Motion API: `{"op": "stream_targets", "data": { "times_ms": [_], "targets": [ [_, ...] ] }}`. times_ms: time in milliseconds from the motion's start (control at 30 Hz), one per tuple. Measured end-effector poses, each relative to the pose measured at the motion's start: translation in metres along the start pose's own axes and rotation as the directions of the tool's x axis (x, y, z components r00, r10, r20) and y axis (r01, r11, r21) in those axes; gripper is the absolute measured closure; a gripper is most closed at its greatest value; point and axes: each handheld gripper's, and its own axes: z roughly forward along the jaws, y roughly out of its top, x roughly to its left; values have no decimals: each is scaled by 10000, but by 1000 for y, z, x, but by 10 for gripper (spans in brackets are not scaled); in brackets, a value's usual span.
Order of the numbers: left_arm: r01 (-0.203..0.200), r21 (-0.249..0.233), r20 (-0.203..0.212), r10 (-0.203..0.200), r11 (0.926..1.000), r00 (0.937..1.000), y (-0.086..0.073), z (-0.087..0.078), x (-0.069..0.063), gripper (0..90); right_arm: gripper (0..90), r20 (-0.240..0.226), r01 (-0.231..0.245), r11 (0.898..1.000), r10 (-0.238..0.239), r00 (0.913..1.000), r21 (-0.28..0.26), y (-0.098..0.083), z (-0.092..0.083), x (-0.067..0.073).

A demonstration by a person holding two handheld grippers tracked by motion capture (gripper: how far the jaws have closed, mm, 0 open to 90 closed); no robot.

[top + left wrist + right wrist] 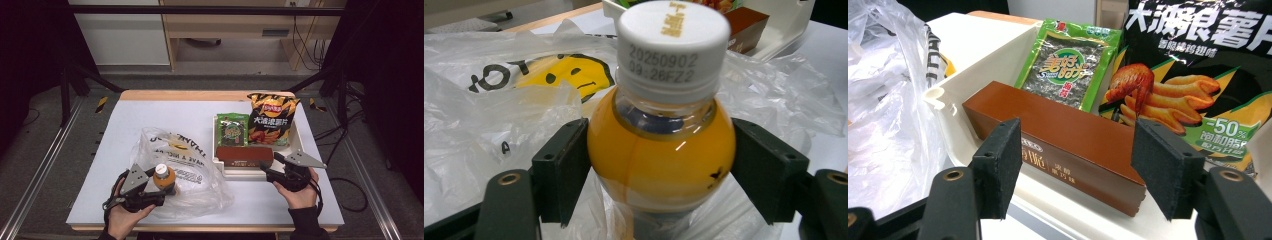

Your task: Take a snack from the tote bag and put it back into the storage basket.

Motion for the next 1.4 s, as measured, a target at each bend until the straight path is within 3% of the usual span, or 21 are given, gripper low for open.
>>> {"op": "stream_targets", "data": {
  "times_ms": [200, 467, 667, 833, 1067, 1400],
  "targets": [
    [43, -83, 94, -42, 10000, 9999, 2, 4, 1, 303, 375, -11, 50, 9999, -50, 10000, 131, -2, 3, 1],
    [153, -10, -247, -153, 9999, 9996, 7, 7, -3, 311, 375, 18, -7, 9999, 6, 10000, 129, -2, 3, 0],
    [258, -518, -313, -274, 9983, 9991, 32, 11, -6, 311, 376, 23, 47, 9998, -48, 10000, 200, -3, 4, 0],
    [442, -563, -431, -466, 9974, 9980, 45, 30, -12, 311, 376, -11, 51, 9998, -51, 10000, 176, -3, 4, 1],
    [499, -98, -554, -504, 9987, 9972, 41, 55, -14, 311, 376, -70, 86, 9999, -85, 9999, 130, -2, 4, 3],
    [439, -118, -533, -445, 9990, 9976, 33, 61, -12, 306, 376, -104, 240, 9996, -239, 9997, 138, -2, 6, 7]
  ]
}}
